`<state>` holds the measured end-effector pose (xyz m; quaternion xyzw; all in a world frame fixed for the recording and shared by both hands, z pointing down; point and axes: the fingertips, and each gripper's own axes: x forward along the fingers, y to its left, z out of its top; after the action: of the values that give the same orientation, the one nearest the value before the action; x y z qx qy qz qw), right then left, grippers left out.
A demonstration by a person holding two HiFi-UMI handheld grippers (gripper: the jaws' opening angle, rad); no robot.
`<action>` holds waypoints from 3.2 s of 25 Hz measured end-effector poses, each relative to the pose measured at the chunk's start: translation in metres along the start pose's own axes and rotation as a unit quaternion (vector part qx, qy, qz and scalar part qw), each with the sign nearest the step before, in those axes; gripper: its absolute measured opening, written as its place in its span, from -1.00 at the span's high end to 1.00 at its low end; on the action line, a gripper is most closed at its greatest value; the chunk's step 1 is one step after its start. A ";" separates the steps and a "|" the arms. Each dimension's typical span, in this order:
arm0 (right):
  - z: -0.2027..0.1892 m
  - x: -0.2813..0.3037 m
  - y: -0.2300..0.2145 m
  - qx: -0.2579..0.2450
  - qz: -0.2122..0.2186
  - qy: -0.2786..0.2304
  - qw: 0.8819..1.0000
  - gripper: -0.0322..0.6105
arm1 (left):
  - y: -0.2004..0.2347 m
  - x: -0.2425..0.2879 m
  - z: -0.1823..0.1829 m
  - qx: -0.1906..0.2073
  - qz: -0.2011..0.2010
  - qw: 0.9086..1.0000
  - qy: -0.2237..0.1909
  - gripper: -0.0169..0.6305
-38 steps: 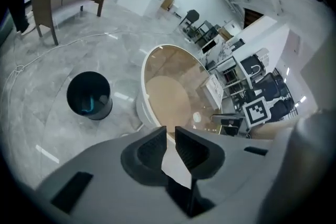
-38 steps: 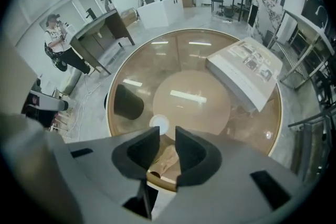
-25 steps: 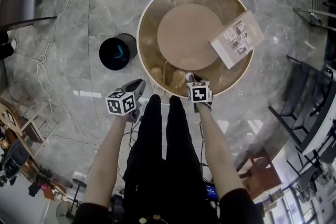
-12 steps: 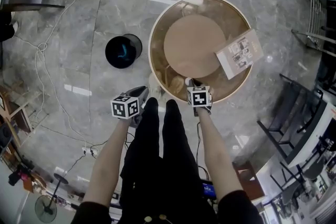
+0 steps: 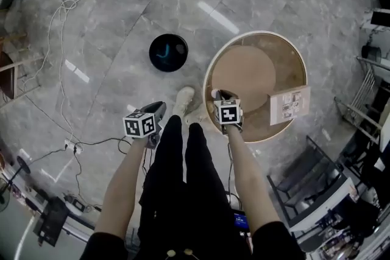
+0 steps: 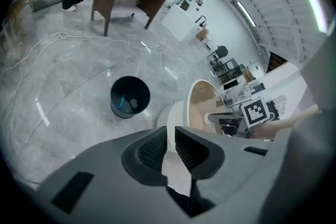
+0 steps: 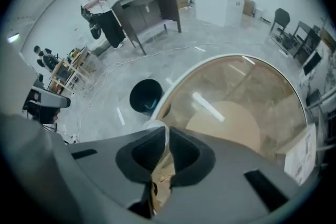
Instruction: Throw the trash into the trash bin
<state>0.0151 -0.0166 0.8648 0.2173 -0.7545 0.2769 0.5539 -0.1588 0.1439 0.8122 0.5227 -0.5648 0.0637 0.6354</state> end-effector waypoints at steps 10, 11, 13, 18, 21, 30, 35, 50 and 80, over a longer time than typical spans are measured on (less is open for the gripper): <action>0.115 0.041 0.107 -0.123 0.059 -0.022 0.990 0.81 | 0.072 -0.065 -0.030 -0.124 0.058 0.988 -0.069 0.80; 0.126 0.043 0.116 -0.131 0.064 -0.025 0.989 0.82 | 0.074 -0.069 -0.034 -0.133 0.061 0.987 -0.070 0.80; 0.147 0.046 0.129 -0.143 0.069 -0.033 0.987 0.81 | 0.075 -0.072 -0.041 -0.143 0.062 0.985 -0.070 0.80; 0.181 0.049 0.135 -0.155 0.063 -0.047 0.985 0.81 | 0.062 -0.069 -0.051 -0.150 0.056 0.985 -0.066 0.80; 0.187 0.049 0.133 -0.153 0.071 -0.050 0.984 0.81 | 0.052 -0.063 -0.047 -0.153 0.051 0.985 -0.066 0.80; 0.194 0.052 0.126 -0.147 0.083 -0.057 0.984 0.55 | 0.034 -0.051 -0.013 -0.128 0.040 0.988 -0.075 0.80; 0.172 0.051 0.117 -0.134 0.089 -0.041 0.986 0.56 | 0.039 -0.052 -0.019 -0.124 0.044 0.989 -0.068 0.80; 0.080 -0.002 0.097 -0.078 0.078 -0.037 0.993 0.60 | 0.031 -0.046 -0.024 -0.061 0.028 0.997 -0.028 0.81; -0.074 -0.519 0.018 0.209 -0.081 -0.584 0.781 0.89 | -0.392 -0.154 0.052 0.442 -0.267 0.841 -0.161 0.93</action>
<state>0.2079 0.0566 0.3823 0.5076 -0.8370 0.2021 -0.0311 0.0160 0.0093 0.4501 0.8815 -0.4094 0.0494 0.2300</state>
